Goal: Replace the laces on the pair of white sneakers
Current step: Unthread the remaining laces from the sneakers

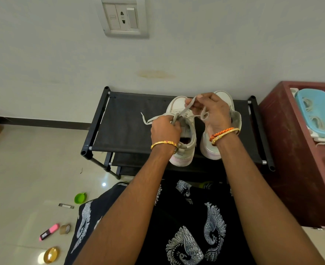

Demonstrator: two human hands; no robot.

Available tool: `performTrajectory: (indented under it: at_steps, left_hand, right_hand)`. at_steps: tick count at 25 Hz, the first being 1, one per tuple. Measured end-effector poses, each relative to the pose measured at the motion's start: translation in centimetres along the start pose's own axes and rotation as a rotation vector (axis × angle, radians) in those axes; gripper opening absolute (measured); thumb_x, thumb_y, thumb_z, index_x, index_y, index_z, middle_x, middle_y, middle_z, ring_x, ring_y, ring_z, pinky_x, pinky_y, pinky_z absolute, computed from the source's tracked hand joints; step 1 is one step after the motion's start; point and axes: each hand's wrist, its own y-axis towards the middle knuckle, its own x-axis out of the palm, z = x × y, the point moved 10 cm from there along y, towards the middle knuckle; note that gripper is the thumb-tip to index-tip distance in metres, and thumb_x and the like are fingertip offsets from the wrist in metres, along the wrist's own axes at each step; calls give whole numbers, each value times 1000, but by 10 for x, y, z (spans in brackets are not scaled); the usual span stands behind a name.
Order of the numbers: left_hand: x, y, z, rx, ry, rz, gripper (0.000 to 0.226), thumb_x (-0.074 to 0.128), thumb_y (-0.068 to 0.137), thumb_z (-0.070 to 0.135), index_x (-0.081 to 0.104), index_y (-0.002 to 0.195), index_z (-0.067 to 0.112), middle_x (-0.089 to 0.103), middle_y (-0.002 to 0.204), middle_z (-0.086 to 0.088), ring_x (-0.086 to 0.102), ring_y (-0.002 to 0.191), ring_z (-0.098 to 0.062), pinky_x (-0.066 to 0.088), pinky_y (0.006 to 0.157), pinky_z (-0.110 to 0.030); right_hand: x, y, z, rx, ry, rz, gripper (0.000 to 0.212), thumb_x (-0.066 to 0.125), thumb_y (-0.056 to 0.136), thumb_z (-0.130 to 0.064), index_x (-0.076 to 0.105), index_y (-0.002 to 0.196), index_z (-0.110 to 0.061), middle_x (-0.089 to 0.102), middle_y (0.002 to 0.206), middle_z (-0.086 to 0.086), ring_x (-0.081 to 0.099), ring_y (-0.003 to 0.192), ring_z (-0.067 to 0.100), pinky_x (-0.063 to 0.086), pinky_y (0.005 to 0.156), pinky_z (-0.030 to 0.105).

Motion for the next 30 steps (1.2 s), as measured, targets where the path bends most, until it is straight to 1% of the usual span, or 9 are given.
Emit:
performTrajectory:
  at_steps: [2, 5, 7, 11, 15, 17, 24, 27, 30]
  left_hand:
    - [1, 0, -1, -12, -30, -6, 17, 56, 90, 16, 71, 84, 9, 48, 55, 7, 44, 51, -7, 36, 50, -15]
    - [1, 1, -3, -24, -57, -11, 17, 56, 90, 16, 73, 89, 12, 57, 62, 0, 52, 58, -17, 47, 57, -26]
    - [1, 2, -3, -25, -57, -5, 18, 56, 90, 15, 73, 90, 11, 60, 67, -4, 52, 61, -19, 48, 60, -28]
    - [1, 3, -3, -30, -57, -3, 19, 56, 89, 17, 73, 85, 11, 57, 63, -1, 54, 62, -20, 51, 62, -29]
    - [1, 3, -4, -36, -51, 5, 19, 56, 90, 17, 73, 89, 11, 58, 66, -1, 53, 63, -16, 49, 62, -27]
    - [0, 3, -4, -40, -53, 8, 18, 56, 91, 16, 73, 94, 10, 61, 70, -2, 53, 62, -13, 46, 59, -24]
    - [1, 2, -6, -67, -64, -13, 18, 58, 90, 16, 73, 96, 10, 57, 65, 2, 47, 53, -7, 35, 48, -15]
    - [1, 2, -8, -79, -87, -12, 17, 58, 90, 15, 74, 94, 12, 60, 68, 1, 49, 53, -7, 34, 47, -15]
    - [2, 2, -8, -87, -104, -20, 16, 57, 89, 13, 74, 89, 13, 60, 69, 2, 49, 55, -8, 36, 48, -17]
  right_hand:
    - [0, -2, -9, -113, -410, 26, 3, 57, 86, -4, 57, 88, -7, 66, 70, 5, 64, 64, 10, 52, 64, 21]
    - [20, -1, 5, -266, -1089, -105, 17, 60, 81, -18, 64, 97, -15, 57, 99, 11, 54, 92, 24, 49, 82, 37]
    - [28, -1, 18, -266, -1333, -157, 21, 60, 83, -25, 67, 101, -14, 48, 112, 11, 44, 105, 27, 44, 88, 40]
    - [25, 5, 19, -269, -1250, -105, 23, 63, 85, -23, 69, 102, -8, 48, 116, 12, 44, 107, 28, 41, 87, 33]
    - [17, 10, 18, -210, -1035, -86, 18, 68, 81, -17, 71, 94, -5, 47, 108, 5, 48, 97, 14, 32, 74, 12]
    - [12, 9, 15, -163, -849, -55, 4, 69, 79, -15, 71, 80, -13, 54, 102, 4, 53, 89, 12, 40, 72, 13]
    - [2, 1, 11, 64, 127, -3, 25, 58, 84, 5, 60, 64, -9, 71, 68, 7, 67, 71, 19, 54, 67, 28]
    - [-5, 5, 1, -78, -272, 74, 10, 62, 82, -1, 61, 75, -9, 65, 65, 4, 59, 61, 11, 50, 63, 28]
    - [12, 5, 5, -270, -963, -46, 11, 66, 80, -17, 68, 81, -7, 60, 84, 14, 55, 80, 22, 47, 71, 34]
